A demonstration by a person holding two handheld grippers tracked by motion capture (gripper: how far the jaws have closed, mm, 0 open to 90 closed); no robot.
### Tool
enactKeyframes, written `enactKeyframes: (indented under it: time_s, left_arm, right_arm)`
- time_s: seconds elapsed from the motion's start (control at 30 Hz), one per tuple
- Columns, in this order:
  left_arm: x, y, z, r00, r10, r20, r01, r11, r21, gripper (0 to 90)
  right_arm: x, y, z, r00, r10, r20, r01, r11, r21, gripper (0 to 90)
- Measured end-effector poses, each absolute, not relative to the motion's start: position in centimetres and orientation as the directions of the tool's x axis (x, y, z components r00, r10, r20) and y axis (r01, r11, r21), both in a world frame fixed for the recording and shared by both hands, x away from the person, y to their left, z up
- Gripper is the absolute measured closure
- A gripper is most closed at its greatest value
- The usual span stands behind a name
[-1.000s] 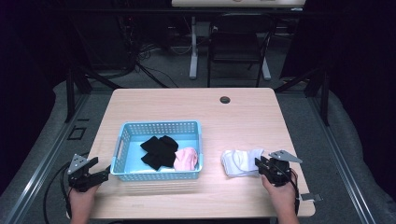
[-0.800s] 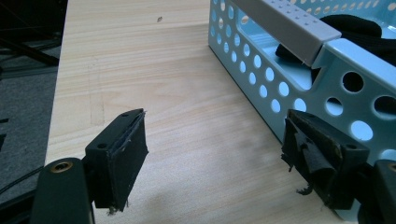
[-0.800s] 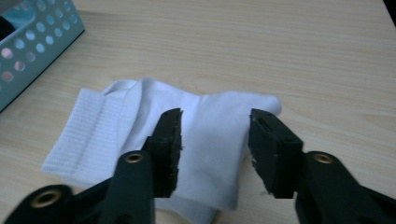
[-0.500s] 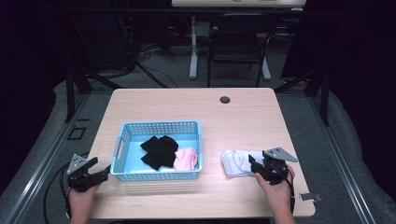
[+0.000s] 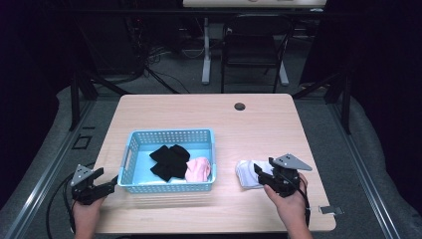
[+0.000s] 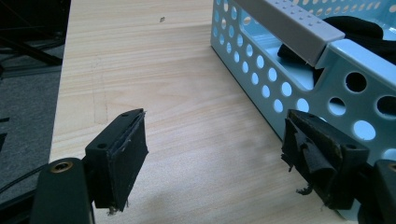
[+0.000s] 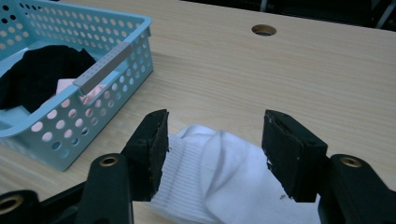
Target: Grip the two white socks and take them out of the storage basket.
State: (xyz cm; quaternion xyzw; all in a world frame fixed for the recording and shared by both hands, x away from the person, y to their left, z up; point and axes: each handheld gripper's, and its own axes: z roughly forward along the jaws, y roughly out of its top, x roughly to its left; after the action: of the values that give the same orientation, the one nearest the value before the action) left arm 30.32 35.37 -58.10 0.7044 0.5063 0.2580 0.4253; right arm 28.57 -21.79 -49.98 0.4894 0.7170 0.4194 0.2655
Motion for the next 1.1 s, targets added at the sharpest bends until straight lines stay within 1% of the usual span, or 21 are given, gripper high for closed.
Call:
enactKeyframes:
  time_s: [0.1,0.17,0.23,0.33,0.43,0.53,0.6,0.93,1.1]
  left_arm:
    - [30.3,35.4,-58.1,0.354,0.933,-0.068,0.493,-0.125,0.861,21.9]
    - [30.3,35.4,-58.1,0.353,0.933,-0.068,0.493,-0.124,0.861,21.9]
    - [30.3,35.4,-58.1,0.354,0.933,-0.066,0.493,-0.126,0.861,21.9]
    - [30.3,35.3,-58.1,0.356,0.932,-0.067,0.492,-0.125,0.862,21.9]
    - [30.4,35.2,-58.2,0.359,0.931,-0.067,0.492,-0.128,0.861,22.0]
    - [30.4,35.2,-58.2,0.363,0.93,-0.067,0.492,-0.13,0.861,22.0]
    - [30.4,35.2,-58.1,0.362,0.93,-0.066,0.496,-0.132,0.858,22.0]
    - [30.4,35.2,-58.2,0.362,0.93,-0.063,0.497,-0.135,0.857,22.0]
    - [30.4,35.2,-58.2,0.361,0.93,-0.062,0.499,-0.136,0.856,22.0]
  right_arm:
    - [28.2,-21.3,-50.0,-0.396,0.918,0.018,0.471,0.187,0.862,41.1]
    - [27.8,-20.8,-50.4,-0.417,0.909,-0.006,0.44,0.208,0.873,41.5]
    - [27.6,-20.7,-50.6,-0.424,0.906,-0.014,0.432,0.215,0.876,41.6]
    - [27.2,-20.2,-51.3,-0.442,0.895,-0.058,0.411,0.26,0.874,41.7]
    - [27.0,-19.8,-51.9,-0.462,0.885,-0.059,0.398,0.266,0.878,41.6]
    - [27.1,-19.5,-52.6,-0.467,0.882,-0.06,0.412,0.277,0.868,42.2]
    - [27.1,-19.3,-53.1,-0.47,0.881,-0.06,0.41,0.278,0.869,44.1]
    - [27.3,-18.6,-54.9,-0.501,0.865,0.011,0.457,0.254,0.853,47.7]
    - [27.6,-18.6,-55.2,-0.498,0.867,0.019,0.461,0.246,0.853,47.8]
